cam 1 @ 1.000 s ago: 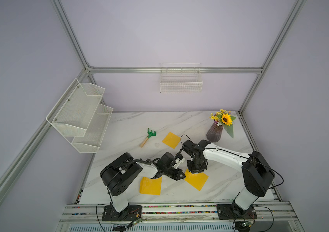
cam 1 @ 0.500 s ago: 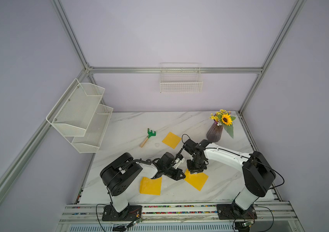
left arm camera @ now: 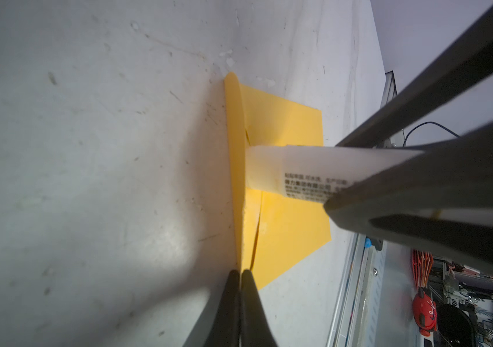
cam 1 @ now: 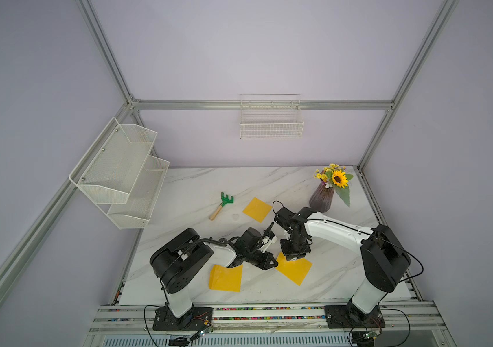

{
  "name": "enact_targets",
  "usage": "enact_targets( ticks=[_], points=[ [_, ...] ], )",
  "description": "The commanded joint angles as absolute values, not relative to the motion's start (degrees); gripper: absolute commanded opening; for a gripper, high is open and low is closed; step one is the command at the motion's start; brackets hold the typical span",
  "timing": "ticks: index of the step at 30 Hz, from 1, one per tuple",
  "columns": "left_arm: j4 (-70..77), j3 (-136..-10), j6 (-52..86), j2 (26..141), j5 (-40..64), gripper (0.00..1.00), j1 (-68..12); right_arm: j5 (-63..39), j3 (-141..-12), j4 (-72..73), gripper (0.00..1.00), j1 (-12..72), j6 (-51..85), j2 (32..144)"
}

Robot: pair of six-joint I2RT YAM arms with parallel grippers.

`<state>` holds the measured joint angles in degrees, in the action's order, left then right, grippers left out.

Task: Seal the envelope with a glue stick
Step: Apply the envelope at the center of the board.

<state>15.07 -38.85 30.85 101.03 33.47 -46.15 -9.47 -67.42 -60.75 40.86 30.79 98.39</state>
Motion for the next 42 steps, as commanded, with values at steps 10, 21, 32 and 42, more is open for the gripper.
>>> enact_targets(
  ticks=[10, 21, 32, 42],
  points=[
    [14.68, -39.66, 30.06, 100.36, 33.13, 0.00, -46.21, 2.94, -66.39, -72.42, 0.00, 41.22, 29.02, 103.28],
    [14.45, -40.25, 30.32, 100.41, 32.82, 0.00, -46.24, -19.19, -64.55, -63.53, 0.00, 42.78, 25.76, 102.39],
    [14.18, -39.74, 30.41, 99.75, 32.49, 0.00, -46.23, 7.73, -65.32, -73.41, 0.00, 42.80, 29.97, 104.17],
    [14.36, -39.63, 30.67, 99.33, 32.08, 0.00, -46.20, -10.18, -58.68, -46.55, 0.00, 43.13, 35.00, 99.41]
  ],
)
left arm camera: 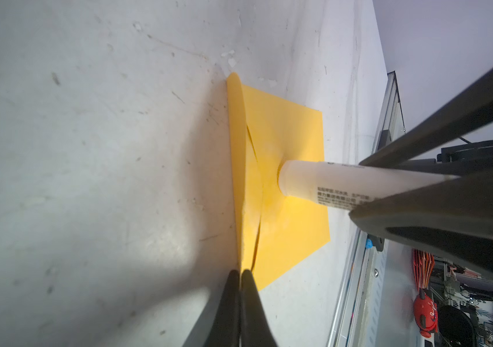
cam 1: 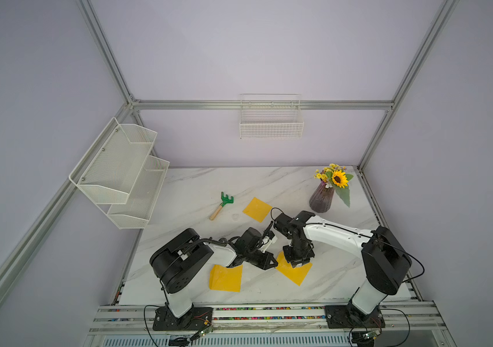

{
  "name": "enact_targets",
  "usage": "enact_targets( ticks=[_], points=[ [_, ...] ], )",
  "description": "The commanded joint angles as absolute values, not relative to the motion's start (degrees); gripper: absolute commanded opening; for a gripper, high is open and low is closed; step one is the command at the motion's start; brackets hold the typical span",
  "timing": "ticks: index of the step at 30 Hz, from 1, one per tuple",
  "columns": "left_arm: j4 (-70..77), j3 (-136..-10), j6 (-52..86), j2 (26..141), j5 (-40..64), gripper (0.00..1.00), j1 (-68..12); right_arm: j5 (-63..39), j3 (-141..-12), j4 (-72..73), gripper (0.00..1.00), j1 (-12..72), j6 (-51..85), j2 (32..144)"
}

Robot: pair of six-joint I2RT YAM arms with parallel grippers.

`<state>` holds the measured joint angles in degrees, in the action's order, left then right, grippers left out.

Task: Seal the envelope with a glue stick
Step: Apply the envelope at the center of the board.

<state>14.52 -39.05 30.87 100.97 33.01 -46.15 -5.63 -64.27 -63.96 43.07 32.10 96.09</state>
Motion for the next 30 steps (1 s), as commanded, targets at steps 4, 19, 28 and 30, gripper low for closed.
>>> enact_targets(
  ticks=[4, 19, 28, 30],
  points=[
    [14.02, -39.69, 30.67, 99.40, 32.08, 0.00, -46.29, -13.18, -56.34, -44.55, 0.00, 43.15, 34.88, 98.79],
    [14.11, -39.99, 30.63, 99.41, 32.43, 0.00, -46.24, -1.08, -59.21, -48.14, 0.00, 43.07, 35.48, 99.04],
    [11.57, -39.24, 30.32, 97.16, 28.21, 0.00, -46.28, 4.45, -58.80, -50.88, 0.00, 42.42, 37.35, 93.12],
    [11.13, -39.03, 30.32, 96.77, 27.50, 0.00, -46.27, 4.42, -58.56, -50.30, 0.00, 42.11, 37.11, 90.89]
  ],
)
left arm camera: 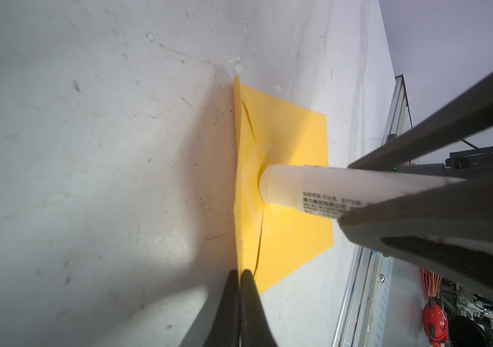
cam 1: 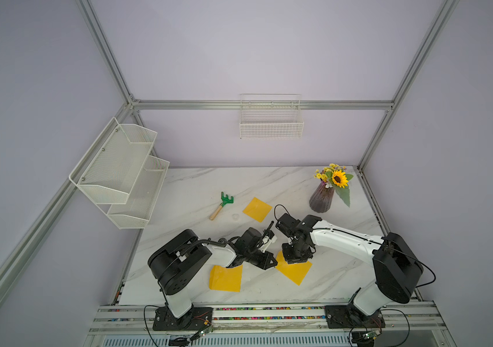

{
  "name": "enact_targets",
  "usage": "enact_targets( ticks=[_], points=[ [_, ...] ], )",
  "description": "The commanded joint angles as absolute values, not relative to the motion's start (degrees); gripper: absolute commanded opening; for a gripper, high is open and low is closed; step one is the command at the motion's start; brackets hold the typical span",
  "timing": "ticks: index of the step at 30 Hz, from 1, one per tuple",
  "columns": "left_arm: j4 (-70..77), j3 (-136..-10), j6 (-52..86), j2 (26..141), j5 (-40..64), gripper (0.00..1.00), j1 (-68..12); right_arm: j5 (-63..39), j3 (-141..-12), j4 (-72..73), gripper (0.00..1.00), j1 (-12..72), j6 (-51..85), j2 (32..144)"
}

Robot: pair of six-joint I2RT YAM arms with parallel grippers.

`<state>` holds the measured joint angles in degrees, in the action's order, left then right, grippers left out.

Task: Seal the envelope with a glue stick
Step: Apply the envelope at the center of the board.

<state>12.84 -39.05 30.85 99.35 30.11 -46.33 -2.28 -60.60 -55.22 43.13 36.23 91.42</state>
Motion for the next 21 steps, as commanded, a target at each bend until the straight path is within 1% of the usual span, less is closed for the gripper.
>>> enact_targets(
  ticks=[1, 11, 12, 13, 14, 16, 17, 18, 21],
  points=[
    [10.46, -39.07, 30.21, 96.52, 27.07, 0.00, -46.23, 4.03, -58.17, -49.59, 0.00, 41.94, 37.06, 89.57],
    [-0.37, -36.83, 30.43, 89.54, 15.15, 0.00, -46.21, -2.71, -57.86, -47.20, 0.00, 36.22, 34.58, 81.25],
    [-1.01, -36.28, 30.79, 88.59, 14.38, 0.02, -46.16, -2.82, -57.66, -47.15, 0.00, 35.58, 34.07, 80.59],
    [-1.67, -35.81, 31.06, 87.52, 13.84, 0.06, -46.15, -2.88, -57.34, -46.96, 0.00, 34.78, 33.52, 79.90],
    [-2.37, -35.48, 31.26, 86.46, 13.49, 0.12, -46.22, -3.14, -57.05, -46.81, 0.00, 34.19, 32.95, 79.67],
    [-3.39, -35.33, 31.66, 84.12, 12.96, 0.31, -46.16, -4.23, -56.86, -46.93, 0.00, 32.54, 31.75, 79.53],
    [-3.64, -35.54, 31.60, 83.36, 12.87, 0.35, -46.13, -4.52, -56.73, -46.95, 0.00, 32.06, 31.29, 79.37],
    [-4.21, -36.18, 31.19, 82.67, 12.70, 0.38, -46.03, -4.51, -56.40, -46.83, 0.00, 31.69, 30.67, 78.97],
    [-8.07, -39.93, 29.63, 82.14, 10.68, 0.38, -45.58, -4.77, -55.98, -46.51, 0.00, 30.21, 29.47, 78.90]
  ],
)
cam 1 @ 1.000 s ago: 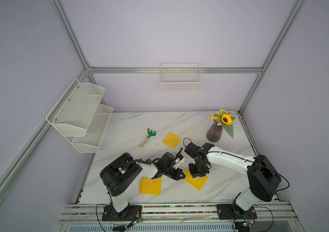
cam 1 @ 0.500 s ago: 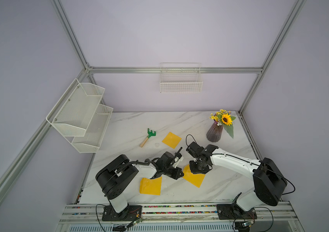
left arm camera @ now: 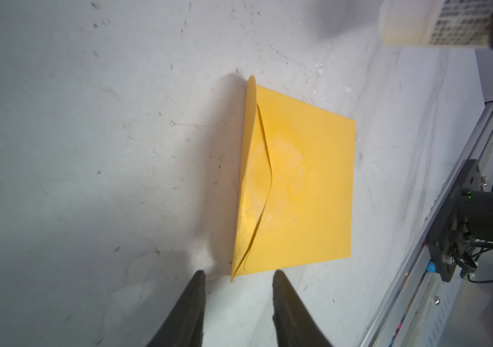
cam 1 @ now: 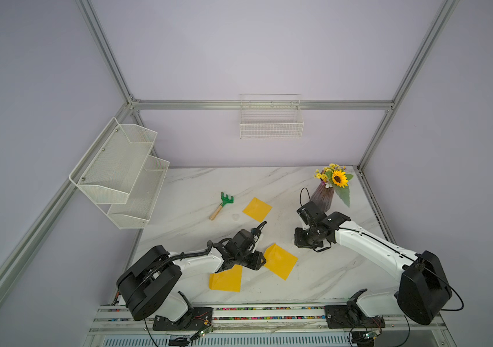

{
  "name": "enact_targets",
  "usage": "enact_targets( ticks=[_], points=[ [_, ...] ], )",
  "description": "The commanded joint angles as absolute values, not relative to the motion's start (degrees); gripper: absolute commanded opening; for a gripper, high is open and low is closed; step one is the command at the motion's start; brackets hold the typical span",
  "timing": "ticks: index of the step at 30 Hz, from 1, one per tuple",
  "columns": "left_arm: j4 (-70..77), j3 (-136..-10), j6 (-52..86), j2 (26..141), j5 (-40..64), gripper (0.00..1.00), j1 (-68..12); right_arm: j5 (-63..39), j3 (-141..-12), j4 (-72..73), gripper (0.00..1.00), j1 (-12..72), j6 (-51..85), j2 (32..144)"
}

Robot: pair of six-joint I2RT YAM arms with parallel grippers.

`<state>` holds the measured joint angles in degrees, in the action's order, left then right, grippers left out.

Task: Seal the envelope with a glue stick
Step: Apply the envelope at the center of the board, then seal the envelope at the center of the board.

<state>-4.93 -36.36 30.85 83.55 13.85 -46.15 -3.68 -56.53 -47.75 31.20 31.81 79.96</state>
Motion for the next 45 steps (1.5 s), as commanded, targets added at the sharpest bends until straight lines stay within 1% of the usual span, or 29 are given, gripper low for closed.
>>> enact_targets(
  ticks=[1, 5, 10, 17, 21, 23, 27, 32, 35, 39, 45],
  points=[
    [-9.22, -41.27, 29.10, 82.62, 10.10, 0.37, -45.31, -4.83, -55.98, -46.67, 0.00, 29.83, 29.16, 78.13],
    [-11.07, -46.62, 26.21, 86.31, 12.93, 0.34, -44.13, -4.74, -55.00, -45.98, 0.00, 28.43, 28.10, 75.67],
    [-13.98, -51.85, 24.26, 91.10, 14.07, 0.31, -43.90, -5.81, -54.69, -45.82, 0.00, 27.34, 27.51, 74.58],
    [-14.76, -53.00, 24.06, 93.86, 15.12, 0.27, -43.78, -6.37, -53.65, -45.59, 0.00, 26.86, 27.38, 73.26],
    [-14.66, -53.61, 23.74, 94.83, 15.68, 0.17, -43.77, -6.55, -53.15, -45.28, 0.00, 26.74, 27.09, 72.52],
    [-14.69, -53.46, 23.90, 94.50, 15.06, 0.11, -43.72, -6.76, -53.41, -45.52, 0.00, 26.63, 27.22, 72.79],
    [-15.89, -53.76, 23.39, 93.99, 14.14, 0.04, -43.68, -6.86, -52.83, -44.95, 0.00, 26.64, 27.08, 72.00],
    [-18.48, -52.32, 22.95, 90.65, 11.03, 0.02, -43.10, -7.48, -52.79, -44.79, 0.00, 26.59, 27.06, 72.34],
    [-21.97, -51.89, 22.98, 88.34, 7.23, 0.01, -42.98, -7.68, -53.07, -44.93, 0.00, 26.55, 27.24, 73.36],
    [-26.34, -52.78, 23.12, 88.26, 3.27, 0.02, -42.74, -7.66, -52.35, -44.18, 0.00, 26.54, 26.89, 73.17],
    [-26.60, -54.96, 23.81, 91.38, 4.57, 0.03, -43.57, -8.10, -52.66, -44.06, 0.00, 26.54, 26.90, 73.83]
  ],
)
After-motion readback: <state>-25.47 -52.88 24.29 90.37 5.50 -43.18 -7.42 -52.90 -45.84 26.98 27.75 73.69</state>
